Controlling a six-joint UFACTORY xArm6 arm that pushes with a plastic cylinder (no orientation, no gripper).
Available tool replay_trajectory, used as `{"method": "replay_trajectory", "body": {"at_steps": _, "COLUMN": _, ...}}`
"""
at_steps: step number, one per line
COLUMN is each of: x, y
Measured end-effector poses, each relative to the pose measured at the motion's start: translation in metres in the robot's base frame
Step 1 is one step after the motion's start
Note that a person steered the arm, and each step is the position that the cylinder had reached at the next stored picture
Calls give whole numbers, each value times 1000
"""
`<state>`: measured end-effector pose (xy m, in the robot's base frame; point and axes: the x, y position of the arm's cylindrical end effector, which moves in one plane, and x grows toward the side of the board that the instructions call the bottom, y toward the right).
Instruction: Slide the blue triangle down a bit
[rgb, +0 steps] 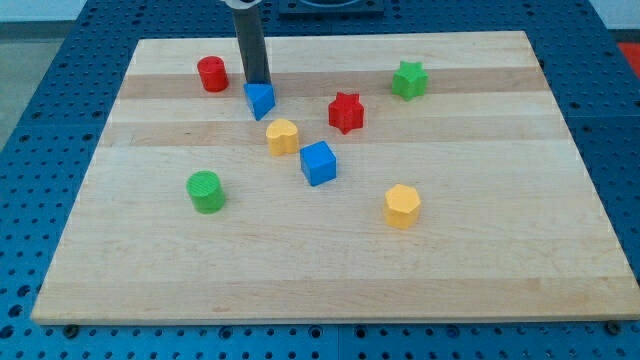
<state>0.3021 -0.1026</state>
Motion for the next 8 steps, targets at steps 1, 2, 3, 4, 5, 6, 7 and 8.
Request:
{"method": "replay_trajectory", "body": {"at_steps": 1, "x": 0, "y": 17}}
{"method": "replay_trajectory", "body": {"at_steps": 2, "x": 0, "y": 30}}
{"method": "replay_trajectory", "body": {"at_steps": 3, "x": 8, "y": 30}}
{"method": "replay_trajectory", "body": {"at_steps": 4, "x": 11, "y": 30}}
{"method": "replay_trajectory", "body": {"at_steps": 5, "x": 11, "y": 29}}
{"method": "replay_trajectory", "body": {"at_steps": 6, "x": 11, "y": 12}}
{"method": "replay_trajectory", "body": {"at_steps": 7, "x": 11, "y": 5}}
{"method": "replay_trajectory", "body": {"at_steps": 8, "x": 11, "y": 5}}
